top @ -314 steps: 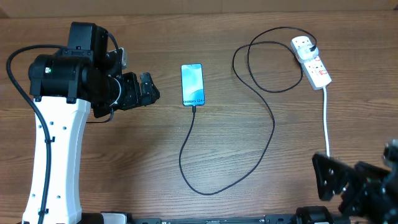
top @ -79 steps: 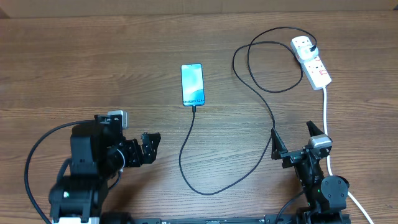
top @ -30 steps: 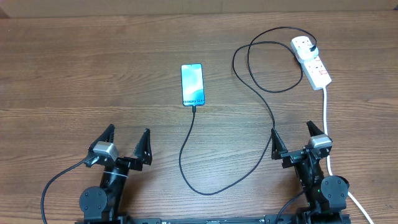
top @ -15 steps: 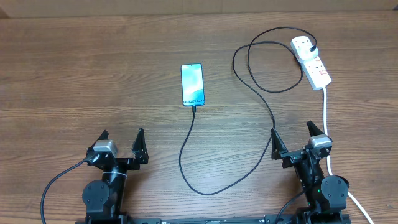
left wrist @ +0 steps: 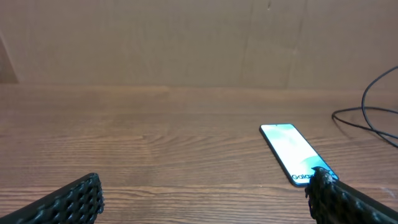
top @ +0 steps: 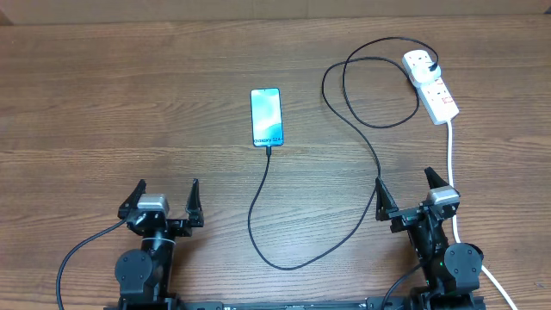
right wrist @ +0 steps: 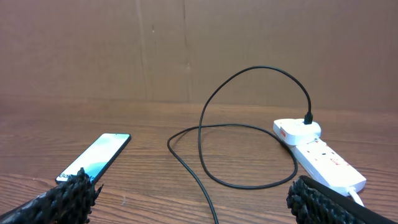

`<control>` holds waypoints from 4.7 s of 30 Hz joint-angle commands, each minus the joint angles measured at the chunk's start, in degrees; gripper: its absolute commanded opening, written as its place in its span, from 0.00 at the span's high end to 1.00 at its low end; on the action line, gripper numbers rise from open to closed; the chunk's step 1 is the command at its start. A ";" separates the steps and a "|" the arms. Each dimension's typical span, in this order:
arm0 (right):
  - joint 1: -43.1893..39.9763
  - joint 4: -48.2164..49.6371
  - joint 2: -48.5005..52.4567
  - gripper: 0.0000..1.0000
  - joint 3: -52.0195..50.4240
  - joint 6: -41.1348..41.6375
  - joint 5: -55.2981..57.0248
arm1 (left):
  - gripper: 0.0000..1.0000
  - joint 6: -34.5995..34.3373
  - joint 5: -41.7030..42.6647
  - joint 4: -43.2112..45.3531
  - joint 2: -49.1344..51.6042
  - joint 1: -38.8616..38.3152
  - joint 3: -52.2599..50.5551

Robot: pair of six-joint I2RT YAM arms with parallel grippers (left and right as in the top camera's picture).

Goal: Plug charger to phone and switch on socket

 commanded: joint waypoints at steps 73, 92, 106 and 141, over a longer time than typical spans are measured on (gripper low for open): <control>0.26 0.17 -0.68 0.00 -0.57 -0.07 0.39 | 0.00 0.63 -6.49 0.07 -0.66 -0.33 -0.33; 0.26 0.20 -0.68 0.00 -0.57 -0.07 0.42 | 0.00 0.63 -6.49 0.07 -0.66 -0.33 -0.33; 0.28 0.17 -0.68 0.00 -0.57 -0.07 0.39 | 0.00 0.63 -6.49 0.07 -0.66 -0.33 -0.33; 0.26 0.17 -0.68 0.00 -0.57 -0.07 0.39 | 0.00 0.63 -6.49 0.07 -0.66 -0.33 -0.33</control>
